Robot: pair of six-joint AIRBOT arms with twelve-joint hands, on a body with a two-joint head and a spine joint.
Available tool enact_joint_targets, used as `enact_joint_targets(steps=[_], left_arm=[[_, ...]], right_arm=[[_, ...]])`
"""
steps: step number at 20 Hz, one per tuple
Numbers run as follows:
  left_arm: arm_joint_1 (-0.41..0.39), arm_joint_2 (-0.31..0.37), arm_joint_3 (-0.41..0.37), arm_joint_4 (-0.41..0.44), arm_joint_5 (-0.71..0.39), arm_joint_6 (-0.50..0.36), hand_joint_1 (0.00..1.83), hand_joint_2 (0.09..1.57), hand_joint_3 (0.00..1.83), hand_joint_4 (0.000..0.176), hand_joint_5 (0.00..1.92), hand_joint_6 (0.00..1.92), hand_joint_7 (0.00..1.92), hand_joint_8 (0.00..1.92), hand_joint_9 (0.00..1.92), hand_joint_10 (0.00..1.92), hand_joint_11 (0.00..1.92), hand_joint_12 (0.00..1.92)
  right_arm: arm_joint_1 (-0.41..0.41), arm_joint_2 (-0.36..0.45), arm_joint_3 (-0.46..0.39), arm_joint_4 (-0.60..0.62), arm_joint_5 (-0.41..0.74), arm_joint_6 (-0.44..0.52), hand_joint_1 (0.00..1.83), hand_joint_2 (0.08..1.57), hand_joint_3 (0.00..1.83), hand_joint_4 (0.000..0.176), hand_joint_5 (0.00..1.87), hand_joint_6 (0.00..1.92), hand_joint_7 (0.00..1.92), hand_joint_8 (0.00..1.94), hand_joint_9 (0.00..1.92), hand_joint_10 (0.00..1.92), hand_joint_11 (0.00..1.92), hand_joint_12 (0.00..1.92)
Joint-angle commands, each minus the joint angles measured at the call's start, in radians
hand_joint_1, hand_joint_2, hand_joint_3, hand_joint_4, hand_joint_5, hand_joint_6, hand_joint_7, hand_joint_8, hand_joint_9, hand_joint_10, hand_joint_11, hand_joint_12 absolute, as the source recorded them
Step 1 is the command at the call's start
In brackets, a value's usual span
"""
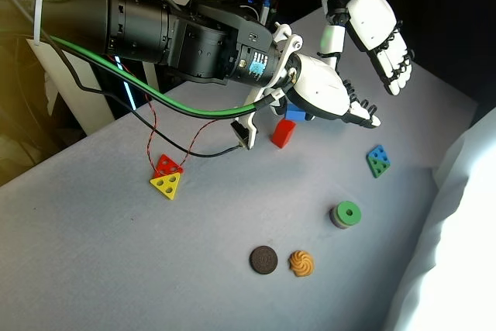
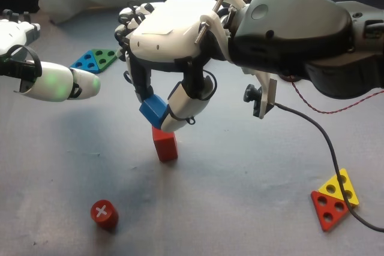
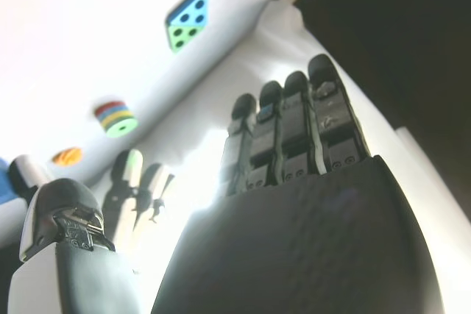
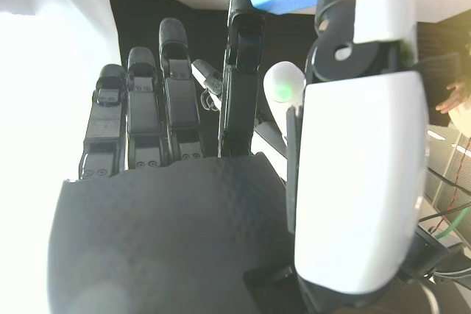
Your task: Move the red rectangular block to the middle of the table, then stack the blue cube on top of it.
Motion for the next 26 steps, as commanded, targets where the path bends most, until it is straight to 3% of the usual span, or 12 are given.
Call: enact_joint_targets(steps=[1, 3, 5, 14, 16, 17, 18, 20, 21, 22, 23, 26], left_arm=[[-0.008, 0.015, 0.007, 0.076, -0.028, 0.003, 0.12, 0.94, 0.0, 0.0, 0.05, 0.0, 0.02, 0.0, 0.0, 0.0, 0.0, 0.1], [-0.008, 0.016, 0.009, 0.076, -0.028, 0.003, 0.13, 0.94, 0.0, 0.0, 0.05, 0.0, 0.02, 0.0, 0.0, 0.0, 0.0, 0.11], [-0.008, 0.016, 0.008, 0.076, -0.028, 0.003, 0.13, 0.94, 0.0, 0.0, 0.06, 0.0, 0.03, 0.0, 0.0, 0.0, 0.0, 0.11], [-0.01, 0.016, 0.007, 0.076, -0.028, 0.003, 0.14, 0.95, 0.0, 0.0, 0.06, 0.0, 0.02, 0.0, 0.0, 0.0, 0.0, 0.18], [-0.011, 0.016, 0.007, 0.076, -0.028, 0.003, 0.13, 0.95, 0.0, 0.0, 0.06, 0.0, 0.02, 0.0, 0.0, 0.0, 0.0, 0.15], [-0.011, 0.016, 0.007, 0.076, -0.028, 0.003, 0.15, 0.95, 0.0, 0.0, 0.07, 0.0, 0.03, 0.0, 0.01, 0.0, 0.0, 0.15], [-0.011, 0.016, 0.007, 0.076, -0.028, 0.003, 0.16, 0.95, 0.0, 0.0, 0.06, 0.0, 0.03, 0.0, 0.0, 0.0, 0.0, 0.15], [-0.011, 0.016, 0.007, 0.076, -0.028, 0.003, 0.14, 0.96, 0.0, 0.0, 0.06, 0.0, 0.04, 0.0, 0.01, 0.0, 0.0, 0.15], [-0.011, 0.016, 0.007, 0.076, -0.028, 0.003, 0.13, 0.96, 0.0, 0.0, 0.07, 0.0, 0.04, 0.0, 0.01, 0.0, 0.0, 0.16], [-0.011, 0.016, 0.007, 0.076, -0.028, 0.003, 0.13, 0.96, 0.0, 0.0, 0.07, 0.0, 0.04, 0.0, 0.01, 0.0, 0.0, 0.16], [-0.011, 0.016, 0.007, 0.076, -0.028, 0.003, 0.13, 0.96, 0.0, 0.0, 0.07, 0.0, 0.04, 0.0, 0.01, 0.0, 0.0, 0.15], [-0.011, 0.016, 0.007, 0.076, -0.028, 0.003, 0.12, 0.97, 0.0, 0.0, 0.07, 0.0, 0.03, 0.0, 0.0, 0.0, 0.0, 0.13]], right_arm=[[0.002, 0.003, 0.001, -0.014, 0.035, 0.003, 1.08, 1.03, 0.0, 0.16, 1.16, 0.69, 0.42, 0.0, 0.14, 0.0, 0.0, 0.0], [-0.001, -0.005, 0.008, -0.015, 0.039, 0.003, 1.08, 1.03, 0.0, 0.16, 1.16, 0.69, 0.42, 0.0, 0.14, 0.0, 0.0, 0.0], [-0.005, -0.01, 0.013, -0.015, 0.041, 0.001, 1.08, 1.02, 0.0, 0.175, 1.17, 0.67, 0.43, 0.0, 0.15, 0.0, 0.0, 0.0], [-0.024, -0.017, 0.032, -0.015, 0.032, -0.003, 1.08, 1.03, 0.0, 0.176, 1.17, 0.67, 0.43, 0.01, 0.15, 0.01, 0.0, 0.0], [-0.026, -0.019, 0.035, -0.015, 0.032, -0.003, 1.08, 1.02, 0.0, 0.168, 1.18, 0.66, 0.44, 0.01, 0.15, 0.01, 0.01, 0.0], [-0.027, -0.019, 0.035, -0.015, 0.032, -0.003, 1.1, 1.01, 0.0, 0.131, 1.21, 0.6, 0.45, 0.0, 0.16, 0.01, 0.02, 0.02], [-0.029, -0.02, 0.035, -0.015, 0.032, -0.004, 1.07, 1.04, 0.01, 0.174, 1.14, 0.73, 0.41, 0.0, 0.12, 0.01, 0.0, 0.01], [-0.033, -0.021, 0.034, -0.015, 0.032, -0.008, 1.07, 1.03, 0.0, 0.176, 1.15, 0.71, 0.4, 0.0, 0.12, 0.0, 0.01, 0.02], [-0.034, -0.021, 0.035, -0.015, 0.032, -0.008, 1.09, 1.03, 0.0, 0.152, 1.17, 0.67, 0.41, 0.0, 0.12, 0.0, 0.0, 0.04], [-0.035, -0.021, 0.035, -0.015, 0.032, -0.008, 1.09, 1.03, 0.0, 0.152, 1.17, 0.67, 0.41, 0.0, 0.12, 0.0, 0.0, 0.04], [-0.036, -0.021, 0.035, -0.015, 0.032, -0.008, 1.08, 1.03, 0.0, 0.171, 1.16, 0.69, 0.41, 0.0, 0.14, 0.0, 0.0, 0.08], [-0.034, -0.021, 0.036, -0.015, 0.032, -0.009, 1.08, 1.03, 0.0, 0.176, 1.16, 0.69, 0.4, 0.0, 0.14, 0.0, 0.0, 0.06]])
